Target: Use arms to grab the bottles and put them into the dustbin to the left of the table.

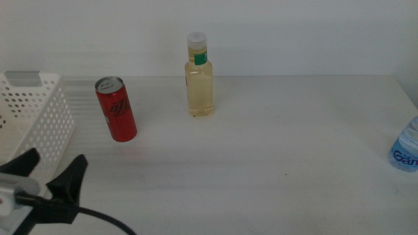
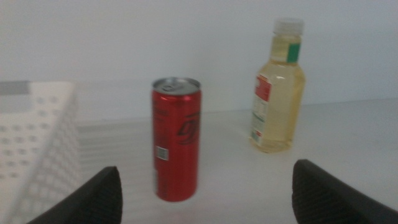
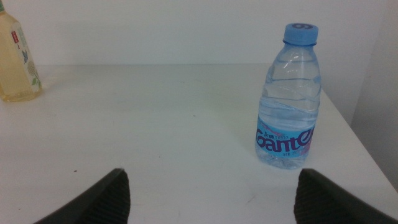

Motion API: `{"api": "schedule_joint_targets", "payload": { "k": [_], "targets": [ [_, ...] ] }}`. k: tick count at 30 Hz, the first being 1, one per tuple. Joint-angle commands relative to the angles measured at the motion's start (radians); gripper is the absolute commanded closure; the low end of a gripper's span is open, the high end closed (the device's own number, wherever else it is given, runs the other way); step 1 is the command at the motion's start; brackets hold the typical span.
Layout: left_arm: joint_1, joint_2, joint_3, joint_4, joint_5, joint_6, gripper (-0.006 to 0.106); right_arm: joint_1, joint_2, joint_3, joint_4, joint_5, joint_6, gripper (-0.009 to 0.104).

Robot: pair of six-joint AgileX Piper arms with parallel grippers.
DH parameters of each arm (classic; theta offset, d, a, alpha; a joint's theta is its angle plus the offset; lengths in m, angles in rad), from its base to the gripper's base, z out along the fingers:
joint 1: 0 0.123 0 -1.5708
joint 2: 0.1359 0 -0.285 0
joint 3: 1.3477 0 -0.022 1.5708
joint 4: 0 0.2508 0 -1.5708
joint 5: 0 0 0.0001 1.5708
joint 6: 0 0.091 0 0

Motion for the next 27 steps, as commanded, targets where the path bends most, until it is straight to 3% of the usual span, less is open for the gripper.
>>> {"api": "schedule_joint_targets", "payload": {
  "k": [1,12,27],
  "targets": [
    [-0.003,0.084,0.004,-0.004,-0.191,-0.016,0.01,-0.007,-0.027,-0.007,-0.01,-0.07,-0.011,0.02],
    [-0.003,0.351,0.006,-0.029,-0.349,0.01,0.01,-0.007,-0.027,-0.007,-0.01,-0.07,-0.011,0.02],
    [-0.003,0.371,0.006,-0.034,-0.349,-0.021,0.01,-0.007,-0.027,-0.007,-0.01,-0.07,-0.011,0.02]
  ]
}}
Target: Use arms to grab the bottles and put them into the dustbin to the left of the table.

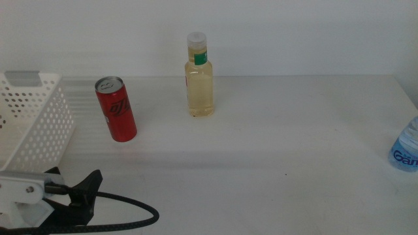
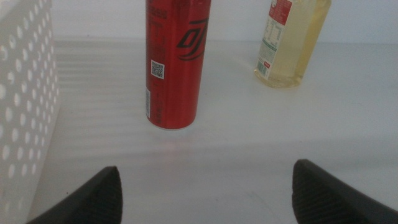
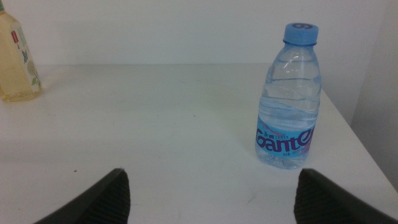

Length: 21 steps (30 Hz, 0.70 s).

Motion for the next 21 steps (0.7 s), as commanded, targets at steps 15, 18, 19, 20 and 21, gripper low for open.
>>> {"api": "schedule_joint_targets", "payload": {
  "k": [15,18,19,20,21],
  "targets": [
    [-0.003,0.136,-0.044,0.069,-0.175,-0.015,0.01,-0.007,-0.027,-0.007,-0.01,-0.07,-0.011,0.02],
    [-0.003,0.15,-0.086,0.071,-0.137,-0.016,0.011,-0.007,-0.027,-0.007,-0.01,-0.07,-0.011,0.02],
    [-0.003,0.15,-0.099,0.072,-0.118,-0.016,0.011,-0.007,-0.027,-0.007,-0.01,-0.07,-0.011,0.02],
    [-0.003,0.15,-0.116,0.075,-0.098,-0.016,0.012,-0.007,-0.027,-0.007,-0.01,-0.07,-0.011,0.02],
    [-0.003,0.15,-0.133,0.076,-0.079,-0.021,0.012,-0.007,-0.027,-0.007,-0.01,-0.07,-0.011,0.02]
  ]
}}
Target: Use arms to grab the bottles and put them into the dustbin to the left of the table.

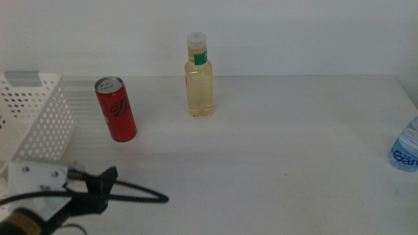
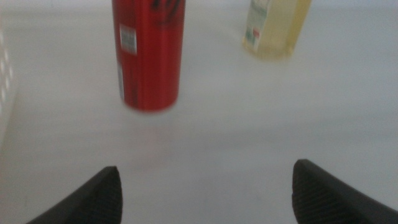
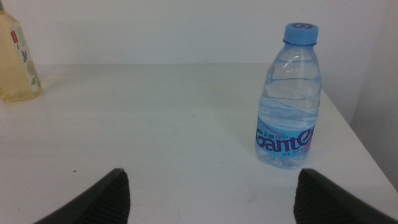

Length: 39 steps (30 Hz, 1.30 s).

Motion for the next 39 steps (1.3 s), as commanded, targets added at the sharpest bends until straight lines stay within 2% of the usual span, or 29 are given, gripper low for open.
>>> {"api": "schedule_joint_targets", "payload": {
  "k": [1,17,23,30,39],
  "targets": [
    [-0.003,-0.019,-0.048,0.0,-0.061,-0.024,0.012,-0.007,-0.027,-0.007,-0.01,-0.07,-0.011,0.02],
    [-0.003,-0.019,-0.402,0.005,0.329,-0.064,0.012,-0.007,-0.027,-0.007,-0.01,-0.07,-0.011,0.02],
    [-0.003,0.015,-0.479,0.008,0.33,-0.073,0.012,-0.007,-0.027,-0.007,-0.01,-0.07,-0.011,0.02],
    [-0.003,0.092,-0.563,0.069,0.312,-0.116,0.012,-0.007,-0.027,-0.007,-0.01,-0.07,-0.011,0.02],
    [-0.003,0.221,-0.662,0.088,0.258,-0.17,0.012,-0.007,-0.027,-0.007,-0.01,-0.07,-0.011,0.02]
  ]
}}
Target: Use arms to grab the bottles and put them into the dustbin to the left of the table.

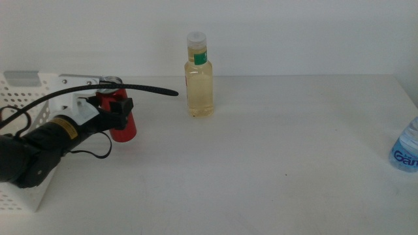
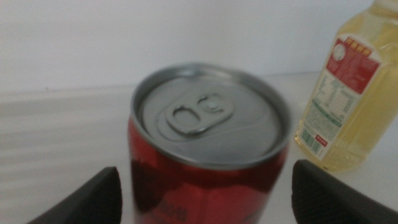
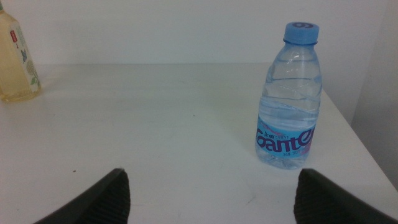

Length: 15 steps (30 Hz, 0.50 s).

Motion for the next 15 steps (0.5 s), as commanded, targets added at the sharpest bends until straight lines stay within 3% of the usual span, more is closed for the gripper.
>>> {"api": "schedule_joint_targets", "payload": {
  "k": [1,15],
  "targets": [
    [-0.003,-0.009,-0.043,-0.003,-0.103,-0.027,0.012,-0.007,-0.027,-0.007,-0.01,-0.07,-0.011,0.02],
    [-0.003,0.172,-0.069,-0.051,-0.398,0.011,0.012,-0.007,-0.027,-0.007,-0.01,-0.07,-0.011,0.02]
  ]
}}
